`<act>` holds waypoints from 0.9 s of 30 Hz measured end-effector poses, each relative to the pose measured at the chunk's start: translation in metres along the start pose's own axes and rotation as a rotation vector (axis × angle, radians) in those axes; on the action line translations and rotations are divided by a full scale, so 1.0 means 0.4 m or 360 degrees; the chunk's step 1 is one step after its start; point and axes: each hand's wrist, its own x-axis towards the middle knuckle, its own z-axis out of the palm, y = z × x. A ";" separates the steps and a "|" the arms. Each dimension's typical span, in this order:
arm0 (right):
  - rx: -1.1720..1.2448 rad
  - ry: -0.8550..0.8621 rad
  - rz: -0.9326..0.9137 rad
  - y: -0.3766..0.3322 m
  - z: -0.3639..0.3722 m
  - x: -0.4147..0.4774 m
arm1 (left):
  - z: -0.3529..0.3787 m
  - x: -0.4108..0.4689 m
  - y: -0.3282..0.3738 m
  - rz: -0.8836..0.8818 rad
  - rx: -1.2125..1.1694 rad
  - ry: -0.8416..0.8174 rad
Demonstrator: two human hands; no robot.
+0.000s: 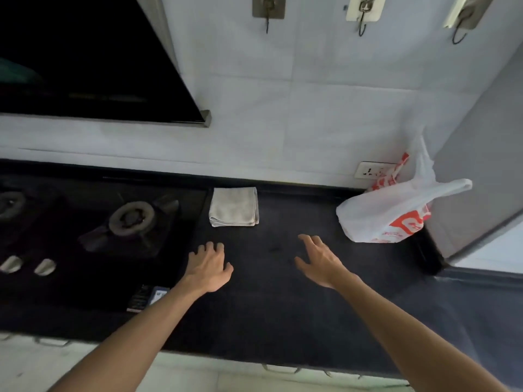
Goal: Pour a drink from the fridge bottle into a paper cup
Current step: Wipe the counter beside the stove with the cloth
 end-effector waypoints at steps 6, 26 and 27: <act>-0.0120 -0.0164 -0.0063 0.023 0.069 0.038 | 0.087 0.023 -0.025 -0.0049 -0.0189 -0.0039; -0.0236 0.0022 -0.0419 -0.200 0.216 0.571 | 0.304 0.152 -0.060 -0.0150 -0.0339 0.0090; -0.0265 0.0000 -0.0435 -0.220 0.223 0.619 | 0.303 0.153 -0.061 -0.0151 -0.0356 0.0088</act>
